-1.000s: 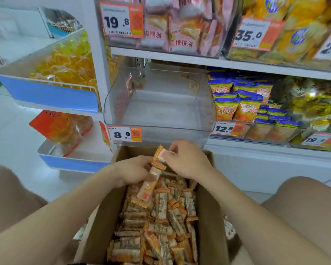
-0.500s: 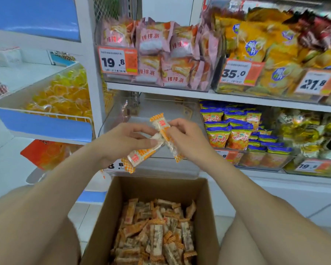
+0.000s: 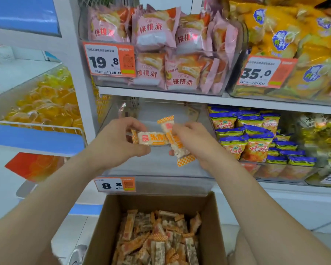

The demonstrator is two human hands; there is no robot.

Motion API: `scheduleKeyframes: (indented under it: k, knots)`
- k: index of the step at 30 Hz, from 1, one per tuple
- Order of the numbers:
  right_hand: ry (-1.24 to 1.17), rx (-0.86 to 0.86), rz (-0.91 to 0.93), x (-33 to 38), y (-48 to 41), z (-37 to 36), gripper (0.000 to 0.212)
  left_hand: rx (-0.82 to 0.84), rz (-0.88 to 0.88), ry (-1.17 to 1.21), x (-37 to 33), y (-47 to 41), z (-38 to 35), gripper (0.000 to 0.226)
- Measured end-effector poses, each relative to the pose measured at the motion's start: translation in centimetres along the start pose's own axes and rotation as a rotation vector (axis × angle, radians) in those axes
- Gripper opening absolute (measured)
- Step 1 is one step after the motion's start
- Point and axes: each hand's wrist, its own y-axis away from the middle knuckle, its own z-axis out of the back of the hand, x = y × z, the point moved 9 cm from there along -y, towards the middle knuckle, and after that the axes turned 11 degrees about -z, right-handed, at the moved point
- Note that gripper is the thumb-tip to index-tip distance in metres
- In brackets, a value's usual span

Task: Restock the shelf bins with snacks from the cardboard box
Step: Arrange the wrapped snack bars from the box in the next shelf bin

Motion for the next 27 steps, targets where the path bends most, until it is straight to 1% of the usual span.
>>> scheduleKeyframes:
  k: [2,4,6,8,10,12,13,15,17,19,20,21,22,23,24,25,26,27]
  knots:
    - [0.175,-0.014,0.039,-0.2,-0.7,-0.1,0.028,0.033,-0.005,0.003,0.6,0.0,0.1,0.034]
    - [0.288,-0.017,0.068,-0.5,-0.8,-0.3,0.021,0.048,0.016,-0.008,1.7,0.5,0.2,0.034]
    - [0.311,0.021,0.079,-0.7,-0.5,-0.6,0.025,0.039,0.051,-0.029,2.8,1.2,0.3,0.038]
    - [0.286,0.043,0.145,-0.3,0.0,-0.4,0.028,0.023,0.074,-0.031,3.3,1.7,0.3,0.047]
    - [0.266,0.131,0.249,0.3,0.9,-1.1,0.025,0.032,0.050,0.011,2.7,2.0,-0.1,0.056]
    - [0.290,0.218,0.323,0.3,2.1,-2.3,0.024,0.041,0.007,0.108,1.6,2.3,-0.7,0.063]
    - [0.330,0.217,0.377,0.4,2.5,-2.7,0.022,0.057,-0.007,0.141,1.2,2.5,-1.1,0.062]
    - [0.417,0.204,0.477,0.4,3.0,-3.2,0.020,0.109,-0.029,0.123,0.9,2.9,-1.7,0.053]
    - [0.445,0.250,0.483,0.2,3.3,-3.5,0.025,0.127,-0.041,0.122,0.9,3.2,-1.7,0.048]
    - [0.435,0.325,0.425,-0.1,3.4,-3.6,0.036,0.085,-0.042,0.194,1.0,3.1,-1.4,0.055]
    - [0.440,0.358,0.413,-0.2,3.5,-3.7,0.035,0.041,-0.046,0.226,1.1,3.1,-1.2,0.059]
    - [0.466,0.347,0.433,0.0,3.5,-3.6,0.031,-0.017,-0.059,0.203,1.2,3.1,-1.0,0.061]
    - [0.490,0.302,0.463,0.3,3.4,-3.2,0.027,-0.082,-0.078,0.093,1.3,3.1,-0.7,0.059]
    - [0.515,0.214,0.476,0.6,2.9,-2.4,0.026,-0.125,-0.110,-0.097,1.3,3.1,-0.6,0.055]
    - [0.546,0.104,0.469,0.6,2.2,-1.4,0.027,-0.105,-0.148,-0.308,1.2,3.0,-1.0,0.050]
    - [0.596,-0.014,0.454,0.5,1.6,-0.5,0.029,-0.020,-0.196,-0.477,1.2,3.0,-2.2,0.048]
    - [0.666,-0.125,0.443,0.4,1.3,0.3,0.031,0.114,-0.236,-0.578,1.4,3.0,-3.9,0.045]
    - [0.739,-0.204,0.435,0.2,1.1,0.8,0.033,0.239,-0.258,-0.615,1.9,3.1,-5.6,0.040]
